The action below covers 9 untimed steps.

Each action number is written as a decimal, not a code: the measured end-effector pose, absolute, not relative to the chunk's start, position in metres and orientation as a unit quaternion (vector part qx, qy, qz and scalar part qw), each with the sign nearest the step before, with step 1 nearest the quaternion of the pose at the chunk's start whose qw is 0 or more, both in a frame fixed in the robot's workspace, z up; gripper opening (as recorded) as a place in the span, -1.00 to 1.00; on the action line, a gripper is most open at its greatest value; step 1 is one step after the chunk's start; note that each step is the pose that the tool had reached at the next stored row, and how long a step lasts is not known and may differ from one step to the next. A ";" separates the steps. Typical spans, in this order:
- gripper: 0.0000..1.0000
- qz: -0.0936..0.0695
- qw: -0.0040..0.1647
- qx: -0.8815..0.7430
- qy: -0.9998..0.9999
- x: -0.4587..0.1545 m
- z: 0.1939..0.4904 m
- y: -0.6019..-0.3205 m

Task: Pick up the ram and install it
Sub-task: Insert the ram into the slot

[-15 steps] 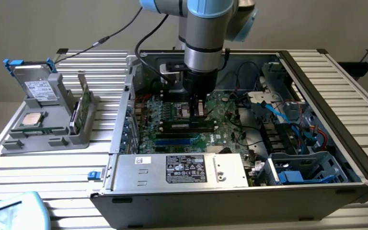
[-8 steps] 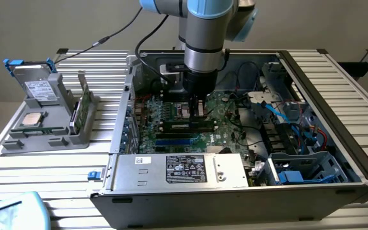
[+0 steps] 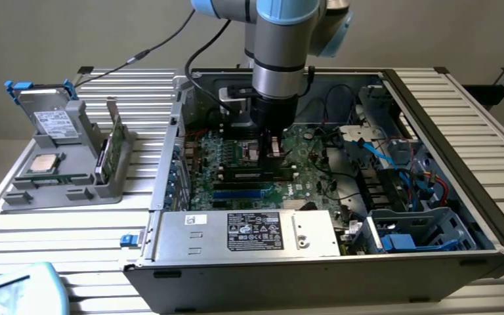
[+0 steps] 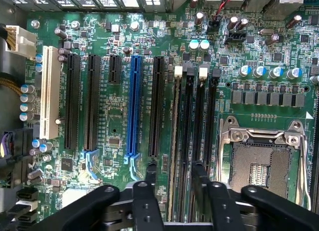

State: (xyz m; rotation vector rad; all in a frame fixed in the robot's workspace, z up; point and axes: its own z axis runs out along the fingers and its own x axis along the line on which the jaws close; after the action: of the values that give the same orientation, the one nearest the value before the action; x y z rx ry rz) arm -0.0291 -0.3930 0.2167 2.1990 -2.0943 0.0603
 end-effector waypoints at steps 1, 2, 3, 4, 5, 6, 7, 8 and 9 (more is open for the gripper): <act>-0.09 0.020 0.052 0.723 -0.689 -0.029 0.219 -0.393; -0.09 0.020 0.052 0.723 -0.689 -0.029 0.222 -0.393; -0.09 0.020 0.052 0.723 -0.689 -0.029 0.224 -0.393; -0.09 0.020 0.052 0.723 -0.689 -0.029 0.227 -0.393; -0.09 0.020 0.052 0.723 -0.689 -0.029 0.229 -0.393; -0.09 0.020 0.052 0.723 -0.689 -0.029 0.232 -0.393; -0.09 0.020 0.052 0.723 -0.689 -0.029 0.234 -0.393; -0.09 0.020 0.052 0.723 -0.689 -0.029 0.237 -0.393; -0.09 0.020 0.052 0.723 -0.689 -0.029 0.238 -0.393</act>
State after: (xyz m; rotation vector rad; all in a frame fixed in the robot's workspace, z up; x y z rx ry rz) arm -0.0291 -0.3929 0.2384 2.1986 -2.0940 0.0600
